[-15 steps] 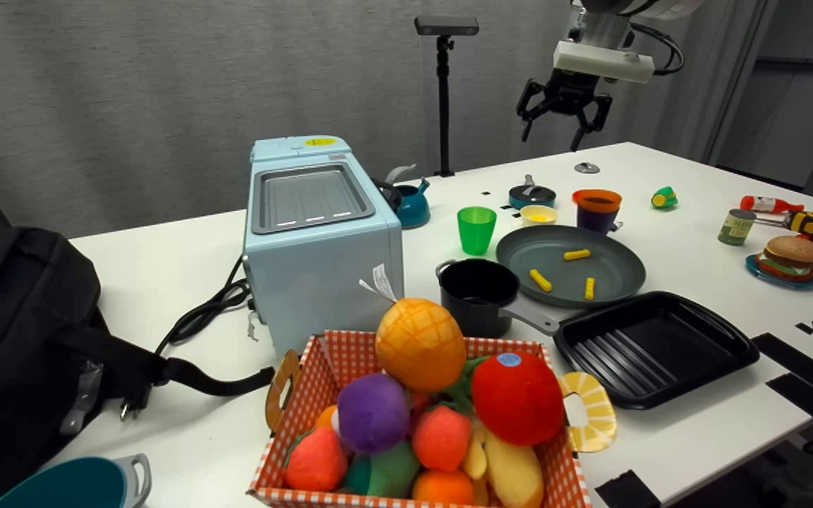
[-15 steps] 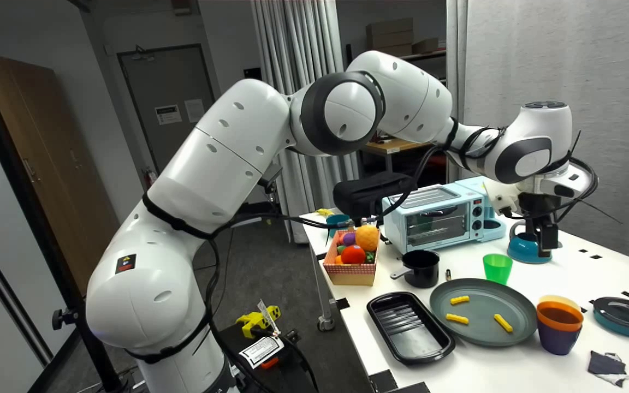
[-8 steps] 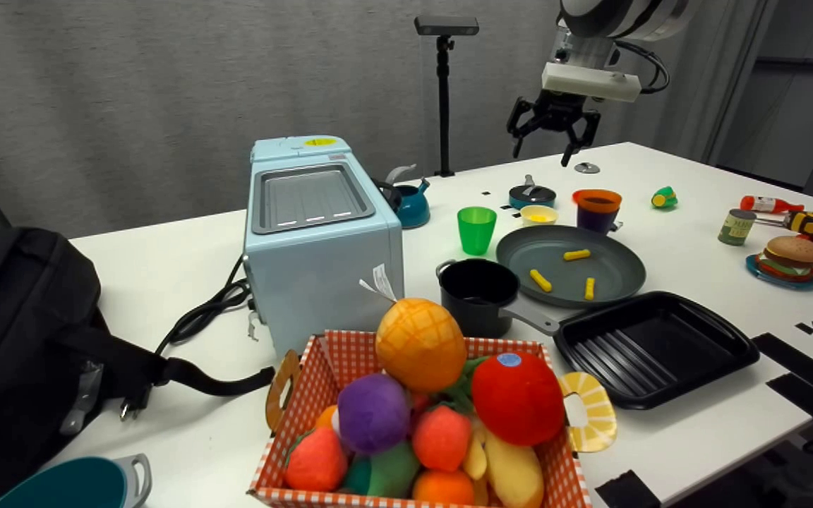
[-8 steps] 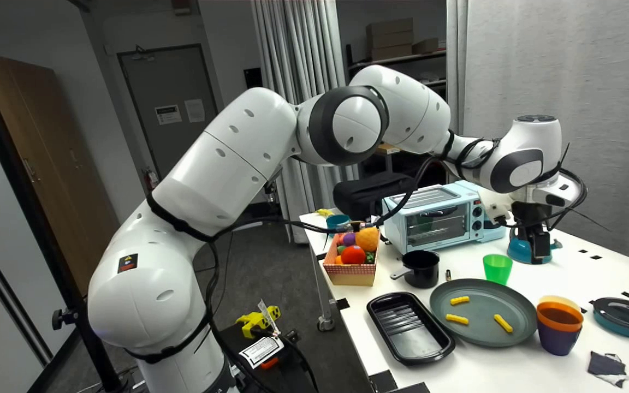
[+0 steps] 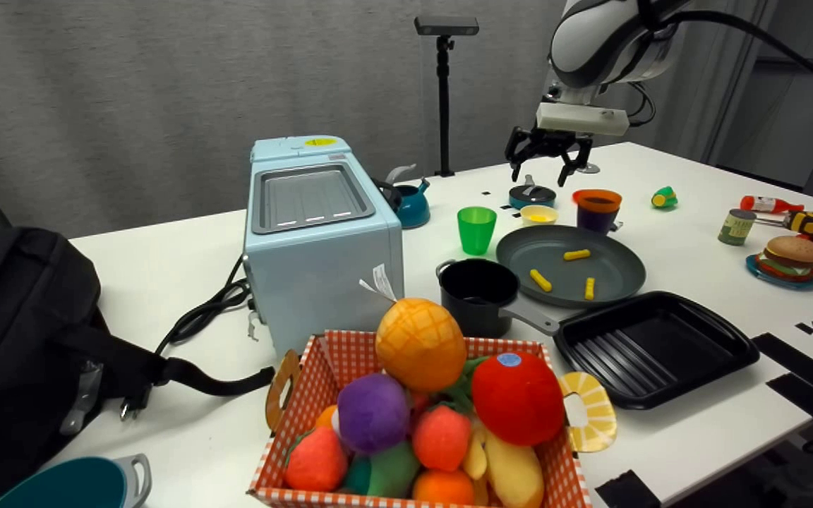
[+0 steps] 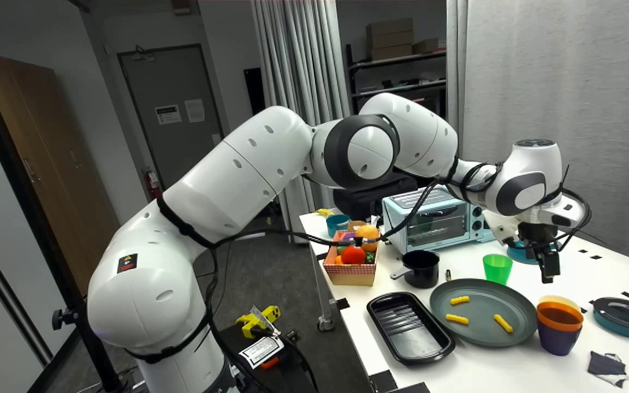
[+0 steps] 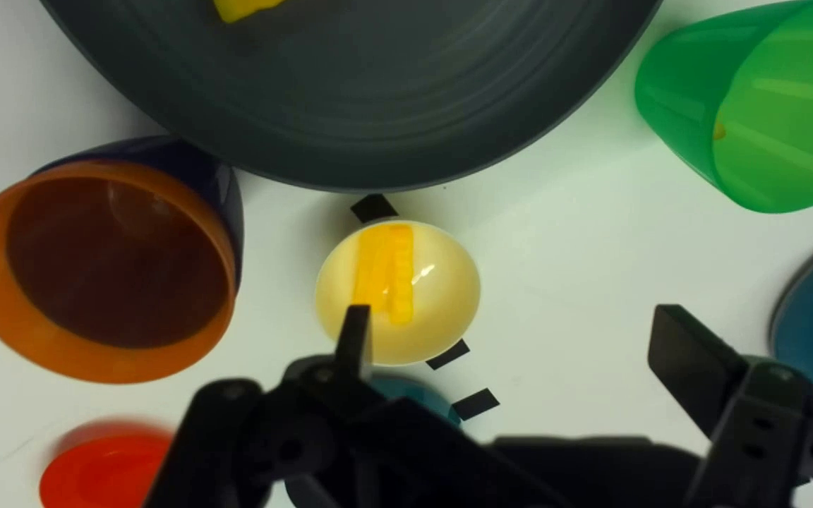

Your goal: Pour the contents from the white bowl onto the gray plate

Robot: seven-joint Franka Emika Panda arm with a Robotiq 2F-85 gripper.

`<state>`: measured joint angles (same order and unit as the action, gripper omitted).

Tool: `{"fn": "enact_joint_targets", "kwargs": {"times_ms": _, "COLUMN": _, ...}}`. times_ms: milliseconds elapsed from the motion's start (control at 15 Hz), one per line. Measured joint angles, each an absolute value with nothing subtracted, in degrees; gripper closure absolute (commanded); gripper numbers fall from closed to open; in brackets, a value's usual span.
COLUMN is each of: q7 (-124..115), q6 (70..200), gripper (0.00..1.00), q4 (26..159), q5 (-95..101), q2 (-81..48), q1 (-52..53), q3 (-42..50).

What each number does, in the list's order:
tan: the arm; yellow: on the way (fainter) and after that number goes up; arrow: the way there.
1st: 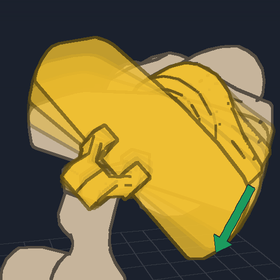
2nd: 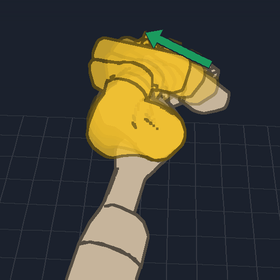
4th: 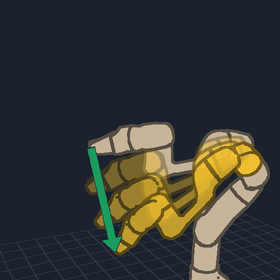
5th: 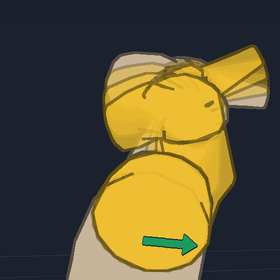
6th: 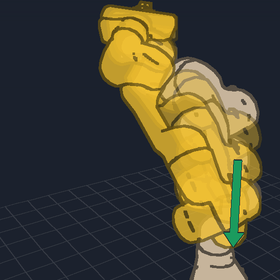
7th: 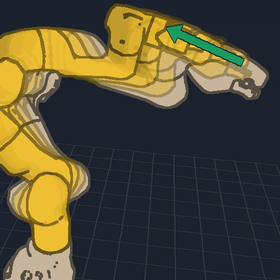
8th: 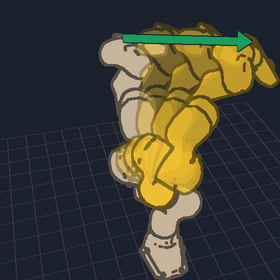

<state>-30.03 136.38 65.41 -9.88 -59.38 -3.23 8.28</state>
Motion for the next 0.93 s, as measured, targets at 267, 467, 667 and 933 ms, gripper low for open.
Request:
{"fn": "enact_joint_targets", "kwargs": {"times_ms": 267, "q7": -29.82, "q6": 137.95, "gripper": 0.0, "q4": 62.79, "q5": -9.21, "q2": -63.04, "q1": -3.17, "q3": 8.23}}
{"fn": "enact_joint_targets", "kwargs": {"times_ms": 467, "q7": -29.63, "q6": 138.5, "gripper": 0.0, "q4": 60.25, "q5": -8.98, "q2": -65.48, "q1": -3.03, "q3": 8.15}}
{"fn": "enact_joint_targets", "kwargs": {"times_ms": 667, "q7": -29.51, "q6": 139.24, "gripper": 0.0, "q4": 57.61, "q5": -8.96, "q2": -67.69, "q1": -2.83, "q3": 8.03}}
{"fn": "enact_joint_targets", "kwargs": {"times_ms": 933, "q7": -29.49, "q6": 141.94, "gripper": 0.0, "q4": 53.76, "q5": -8.73, "q2": -71.02, "q1": -2.47, "q3": 8.02}}
